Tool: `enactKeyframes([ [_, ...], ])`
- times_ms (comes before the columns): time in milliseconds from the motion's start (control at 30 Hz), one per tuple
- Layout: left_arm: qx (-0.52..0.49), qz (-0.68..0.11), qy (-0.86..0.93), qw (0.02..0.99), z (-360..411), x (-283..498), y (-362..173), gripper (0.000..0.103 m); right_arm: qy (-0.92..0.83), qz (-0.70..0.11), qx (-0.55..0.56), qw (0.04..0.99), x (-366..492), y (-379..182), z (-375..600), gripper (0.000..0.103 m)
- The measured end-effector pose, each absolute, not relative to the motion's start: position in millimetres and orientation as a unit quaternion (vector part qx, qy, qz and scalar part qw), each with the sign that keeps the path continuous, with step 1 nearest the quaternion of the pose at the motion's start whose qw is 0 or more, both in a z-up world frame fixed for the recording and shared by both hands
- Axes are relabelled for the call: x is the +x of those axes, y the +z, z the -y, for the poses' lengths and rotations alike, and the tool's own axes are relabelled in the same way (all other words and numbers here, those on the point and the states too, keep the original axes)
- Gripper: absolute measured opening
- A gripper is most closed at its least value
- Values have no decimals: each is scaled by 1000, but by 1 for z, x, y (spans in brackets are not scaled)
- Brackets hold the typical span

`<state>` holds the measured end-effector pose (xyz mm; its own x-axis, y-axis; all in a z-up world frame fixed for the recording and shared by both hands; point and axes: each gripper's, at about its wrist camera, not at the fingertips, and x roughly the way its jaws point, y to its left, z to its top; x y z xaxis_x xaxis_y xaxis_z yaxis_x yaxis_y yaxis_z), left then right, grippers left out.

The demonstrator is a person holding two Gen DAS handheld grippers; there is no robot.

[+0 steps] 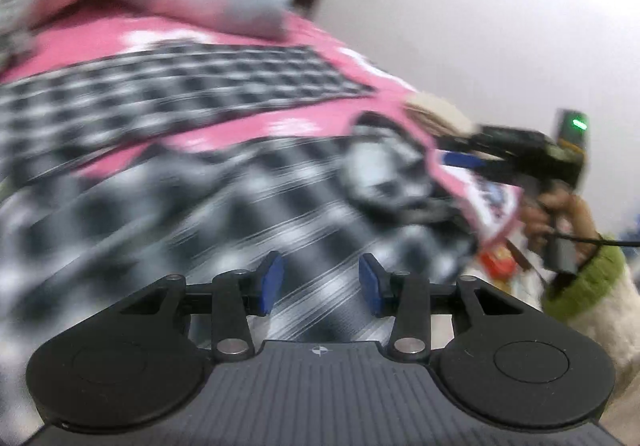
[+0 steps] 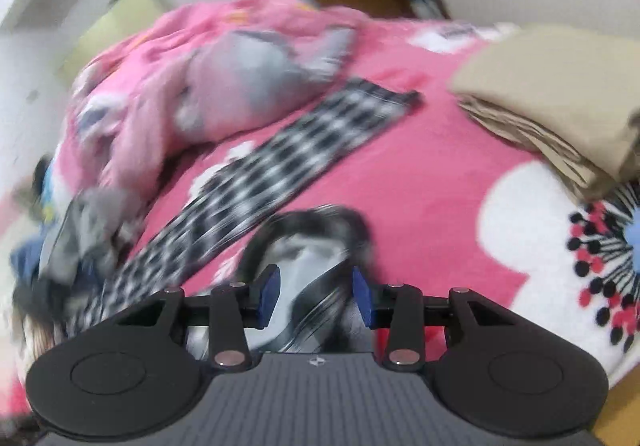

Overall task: Fold clothes
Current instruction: 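Grasp the plaid shirt fold with the left gripper beside the right gripper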

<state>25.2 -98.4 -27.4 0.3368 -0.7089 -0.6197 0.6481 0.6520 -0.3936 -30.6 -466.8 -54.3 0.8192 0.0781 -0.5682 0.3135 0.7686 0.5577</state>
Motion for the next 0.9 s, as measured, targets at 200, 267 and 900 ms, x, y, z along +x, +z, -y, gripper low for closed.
enactKeyframes([
  [200,-28,-429,-426,796,170,58,-42,42,-41,-305,384,870,-5,-71,489,30],
  [267,-23,-437,-416,797,183,65,-50,39,-41,-310,362,878,1,-69,484,13],
  [900,-30,-349,-481,804,163,5,-49,4,91,-352,132,922,95,-38,369,10],
])
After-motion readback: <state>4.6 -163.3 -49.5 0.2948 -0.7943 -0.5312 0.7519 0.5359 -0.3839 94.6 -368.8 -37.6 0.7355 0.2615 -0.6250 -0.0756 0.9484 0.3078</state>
